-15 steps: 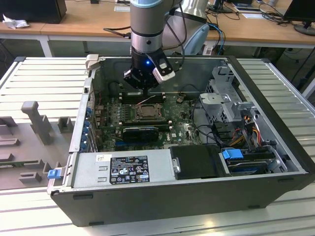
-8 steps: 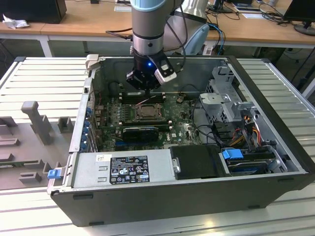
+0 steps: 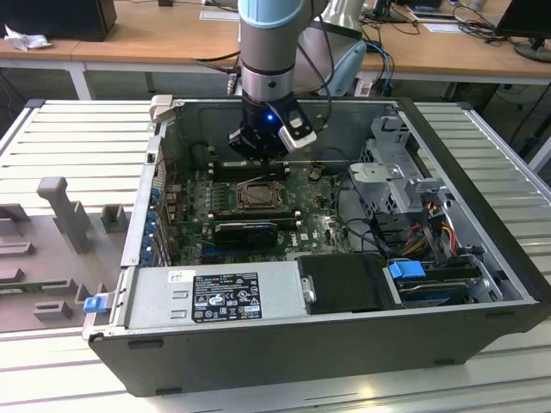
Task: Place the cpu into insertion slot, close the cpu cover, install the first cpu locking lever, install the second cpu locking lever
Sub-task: 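Install the first cpu locking lever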
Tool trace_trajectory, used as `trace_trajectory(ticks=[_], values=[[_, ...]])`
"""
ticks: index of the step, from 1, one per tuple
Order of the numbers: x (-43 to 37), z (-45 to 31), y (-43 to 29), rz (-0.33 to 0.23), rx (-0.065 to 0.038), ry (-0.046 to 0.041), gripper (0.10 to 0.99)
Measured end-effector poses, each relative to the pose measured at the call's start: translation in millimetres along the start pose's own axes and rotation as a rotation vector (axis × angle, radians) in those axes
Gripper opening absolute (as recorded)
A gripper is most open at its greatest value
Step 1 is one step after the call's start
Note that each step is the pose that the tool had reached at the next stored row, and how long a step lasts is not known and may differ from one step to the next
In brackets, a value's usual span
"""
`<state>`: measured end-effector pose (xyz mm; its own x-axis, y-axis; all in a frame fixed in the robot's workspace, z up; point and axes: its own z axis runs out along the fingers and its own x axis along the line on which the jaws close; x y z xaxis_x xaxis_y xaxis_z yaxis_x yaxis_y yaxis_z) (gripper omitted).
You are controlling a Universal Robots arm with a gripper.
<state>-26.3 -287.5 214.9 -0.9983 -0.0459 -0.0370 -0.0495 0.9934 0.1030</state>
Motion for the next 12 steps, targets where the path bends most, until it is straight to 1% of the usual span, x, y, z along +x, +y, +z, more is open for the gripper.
trace_trajectory(ticks=[2, 7, 9, 12], values=[[-0.5, 4.2, -0.5, 0.000, 0.000, -0.0001, 0.106], [-1.9, 8.6, -1.0, 0.000, 0.003, 0.0001, 0.106], [-2.2, 9.6, -1.1, 0.000, 0.006, 0.0003, 0.106], [-2.7, 10.9, -1.3, -0.001, 0.015, 0.0008, 0.106]])
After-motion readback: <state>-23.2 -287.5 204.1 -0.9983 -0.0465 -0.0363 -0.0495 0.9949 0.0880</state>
